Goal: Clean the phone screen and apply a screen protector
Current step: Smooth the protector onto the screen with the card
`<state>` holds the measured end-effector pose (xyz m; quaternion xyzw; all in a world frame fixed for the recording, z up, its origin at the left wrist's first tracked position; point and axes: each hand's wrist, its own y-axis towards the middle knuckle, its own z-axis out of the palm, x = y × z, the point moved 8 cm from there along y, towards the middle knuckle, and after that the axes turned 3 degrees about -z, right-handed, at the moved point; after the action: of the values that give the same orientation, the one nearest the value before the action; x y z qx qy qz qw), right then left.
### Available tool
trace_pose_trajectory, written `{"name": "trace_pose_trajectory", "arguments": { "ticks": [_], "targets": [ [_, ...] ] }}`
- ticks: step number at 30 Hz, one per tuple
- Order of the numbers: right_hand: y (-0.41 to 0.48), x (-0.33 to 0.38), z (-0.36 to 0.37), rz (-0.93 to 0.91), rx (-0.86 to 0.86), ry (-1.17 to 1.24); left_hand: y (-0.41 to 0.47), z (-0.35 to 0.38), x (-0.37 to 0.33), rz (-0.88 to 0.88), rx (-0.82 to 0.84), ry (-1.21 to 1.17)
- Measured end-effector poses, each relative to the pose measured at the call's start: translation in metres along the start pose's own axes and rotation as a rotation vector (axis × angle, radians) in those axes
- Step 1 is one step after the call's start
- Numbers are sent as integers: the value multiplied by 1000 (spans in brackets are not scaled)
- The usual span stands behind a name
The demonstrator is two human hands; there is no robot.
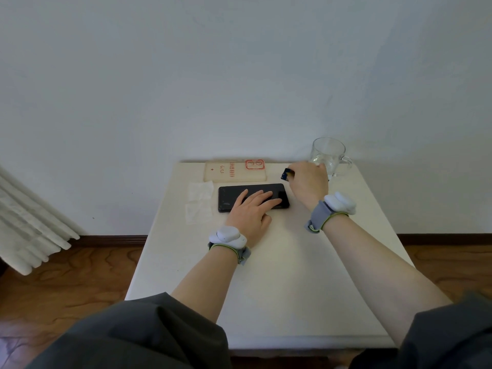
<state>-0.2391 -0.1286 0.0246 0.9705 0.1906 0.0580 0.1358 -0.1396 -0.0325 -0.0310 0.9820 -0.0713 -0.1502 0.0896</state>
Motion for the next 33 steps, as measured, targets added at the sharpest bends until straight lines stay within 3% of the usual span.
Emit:
{"name": "trace_pose_trajectory", "arguments": {
  "ticks": [4,15,23,28,33],
  "targets": [
    [-8,21,8,-91,71,-42,-1,1,-2,1,-15,-5],
    [-12,35,13,-113,86,-108,1,-3,-3,6,-25,-6],
    [-4,3,-11,49,16,117,0,-4,-2,-4,-23,-2],
    [-8,-17,6,194,245,347,-1,-3,0,-10,-28,-1],
    [-10,-26,16,261,203,403,0,-2,-1,-6,-31,-3]
  ]
}}
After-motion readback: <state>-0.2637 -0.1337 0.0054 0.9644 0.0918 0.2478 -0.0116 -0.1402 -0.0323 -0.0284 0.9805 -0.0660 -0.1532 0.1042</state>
